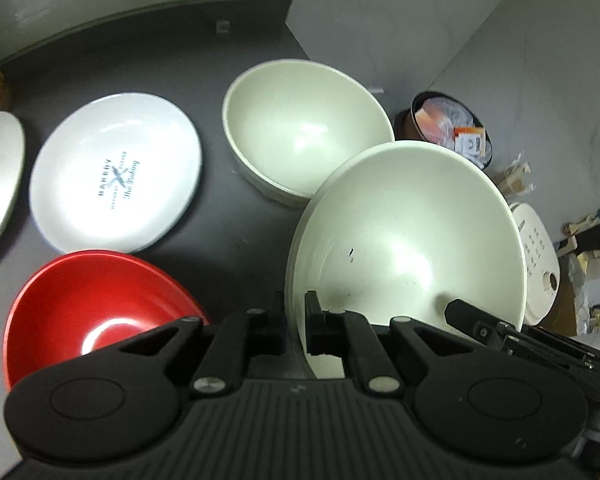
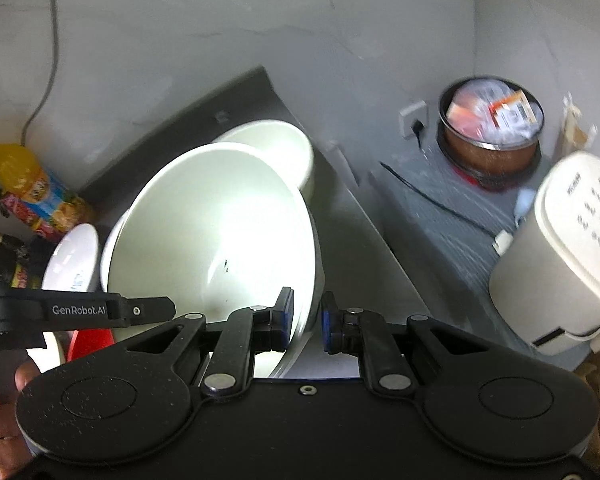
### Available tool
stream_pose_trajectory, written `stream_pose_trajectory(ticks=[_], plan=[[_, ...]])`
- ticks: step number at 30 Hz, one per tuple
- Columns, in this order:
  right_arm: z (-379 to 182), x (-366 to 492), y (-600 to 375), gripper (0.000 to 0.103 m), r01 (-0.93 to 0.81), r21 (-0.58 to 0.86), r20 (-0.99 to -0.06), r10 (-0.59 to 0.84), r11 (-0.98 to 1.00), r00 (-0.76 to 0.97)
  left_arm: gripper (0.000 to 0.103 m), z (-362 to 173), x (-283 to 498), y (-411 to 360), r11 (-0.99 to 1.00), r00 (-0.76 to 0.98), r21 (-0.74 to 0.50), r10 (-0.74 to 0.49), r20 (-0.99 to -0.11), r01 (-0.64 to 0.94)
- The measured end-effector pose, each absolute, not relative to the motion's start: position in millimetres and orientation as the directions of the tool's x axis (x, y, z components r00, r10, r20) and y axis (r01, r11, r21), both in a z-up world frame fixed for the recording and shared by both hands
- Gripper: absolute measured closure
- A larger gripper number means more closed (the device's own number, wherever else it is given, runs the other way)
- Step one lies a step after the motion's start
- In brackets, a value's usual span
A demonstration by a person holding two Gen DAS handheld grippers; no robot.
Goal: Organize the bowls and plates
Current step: 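Lift the cream bowl and carry it over the red bowl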
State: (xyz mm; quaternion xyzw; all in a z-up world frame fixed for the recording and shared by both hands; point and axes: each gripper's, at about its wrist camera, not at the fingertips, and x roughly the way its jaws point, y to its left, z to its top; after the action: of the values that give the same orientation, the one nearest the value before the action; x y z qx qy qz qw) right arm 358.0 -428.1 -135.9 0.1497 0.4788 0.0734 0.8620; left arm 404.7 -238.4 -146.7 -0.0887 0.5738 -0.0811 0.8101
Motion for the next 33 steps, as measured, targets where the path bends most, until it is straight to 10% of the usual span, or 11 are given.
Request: stream_pose_trajectory(ticks=[33], plan=[[-103, 339, -298, 0.088, -0.186, 0.339, -0.731, 0.383, 0.922, 0.565, 0.095, -82, 347, -84, 0.949, 0.46, -0.31, -0.249, -0.852, -0.06]])
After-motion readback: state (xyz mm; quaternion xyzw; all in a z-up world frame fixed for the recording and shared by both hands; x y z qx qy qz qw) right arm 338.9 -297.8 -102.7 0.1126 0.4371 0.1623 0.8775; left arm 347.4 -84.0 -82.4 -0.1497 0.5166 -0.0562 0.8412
